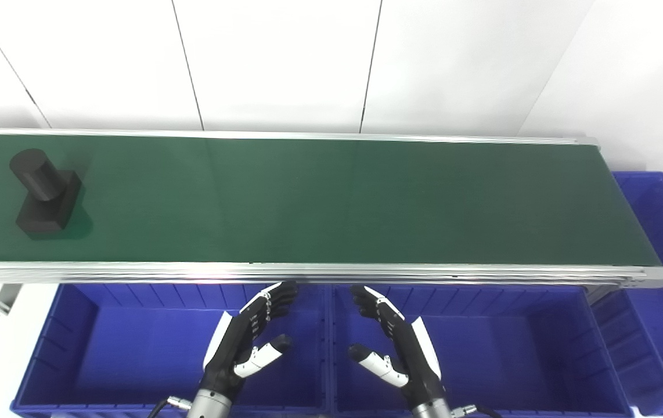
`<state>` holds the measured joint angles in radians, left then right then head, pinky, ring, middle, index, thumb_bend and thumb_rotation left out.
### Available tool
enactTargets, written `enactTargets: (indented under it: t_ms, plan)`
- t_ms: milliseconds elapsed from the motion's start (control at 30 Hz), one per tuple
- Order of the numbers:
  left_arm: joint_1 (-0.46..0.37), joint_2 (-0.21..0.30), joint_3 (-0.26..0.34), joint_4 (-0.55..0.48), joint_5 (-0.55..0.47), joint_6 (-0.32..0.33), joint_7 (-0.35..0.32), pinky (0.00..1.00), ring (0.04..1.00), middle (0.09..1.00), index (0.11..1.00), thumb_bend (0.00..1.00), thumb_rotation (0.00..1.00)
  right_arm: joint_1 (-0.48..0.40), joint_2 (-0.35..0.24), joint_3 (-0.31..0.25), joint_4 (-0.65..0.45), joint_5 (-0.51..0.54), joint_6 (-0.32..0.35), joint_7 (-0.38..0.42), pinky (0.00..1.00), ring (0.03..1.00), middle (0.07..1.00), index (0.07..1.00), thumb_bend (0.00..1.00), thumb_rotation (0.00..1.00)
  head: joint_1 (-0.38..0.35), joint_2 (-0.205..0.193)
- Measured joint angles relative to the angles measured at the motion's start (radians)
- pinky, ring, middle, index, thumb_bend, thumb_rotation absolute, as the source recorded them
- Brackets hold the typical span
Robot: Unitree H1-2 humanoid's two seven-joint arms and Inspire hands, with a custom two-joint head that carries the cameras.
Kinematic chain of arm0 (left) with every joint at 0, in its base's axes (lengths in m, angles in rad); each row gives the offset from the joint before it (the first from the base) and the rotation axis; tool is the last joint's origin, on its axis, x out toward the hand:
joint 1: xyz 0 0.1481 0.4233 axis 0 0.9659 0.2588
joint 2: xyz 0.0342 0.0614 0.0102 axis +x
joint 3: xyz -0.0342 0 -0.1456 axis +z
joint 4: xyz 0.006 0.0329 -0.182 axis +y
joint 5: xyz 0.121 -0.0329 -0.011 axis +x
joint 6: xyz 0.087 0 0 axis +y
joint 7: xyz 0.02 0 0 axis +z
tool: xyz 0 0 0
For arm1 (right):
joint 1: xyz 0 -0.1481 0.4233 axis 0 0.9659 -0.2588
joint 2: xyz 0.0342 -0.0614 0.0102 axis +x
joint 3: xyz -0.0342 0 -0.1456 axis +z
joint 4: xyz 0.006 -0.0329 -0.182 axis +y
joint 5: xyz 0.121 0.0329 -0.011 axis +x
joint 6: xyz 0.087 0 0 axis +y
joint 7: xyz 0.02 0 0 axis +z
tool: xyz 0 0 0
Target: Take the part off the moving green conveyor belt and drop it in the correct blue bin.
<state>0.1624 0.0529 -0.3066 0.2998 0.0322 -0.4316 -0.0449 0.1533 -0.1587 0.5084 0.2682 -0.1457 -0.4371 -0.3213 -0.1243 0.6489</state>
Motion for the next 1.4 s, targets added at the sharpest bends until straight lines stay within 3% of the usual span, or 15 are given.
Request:
enactTargets:
  t_ms: [1400]
  plan:
    - [0.0,0.001,0.004,0.0,-0.002,0.0,-0.003,0.81,0.832,0.822,0.814,0.91,0.71,-0.001,0.0,0.002,0.008,-0.004,0.0,-0.007,0.8,0.845,0.854,0.83,0.79,0.76,-0.003,0.002]
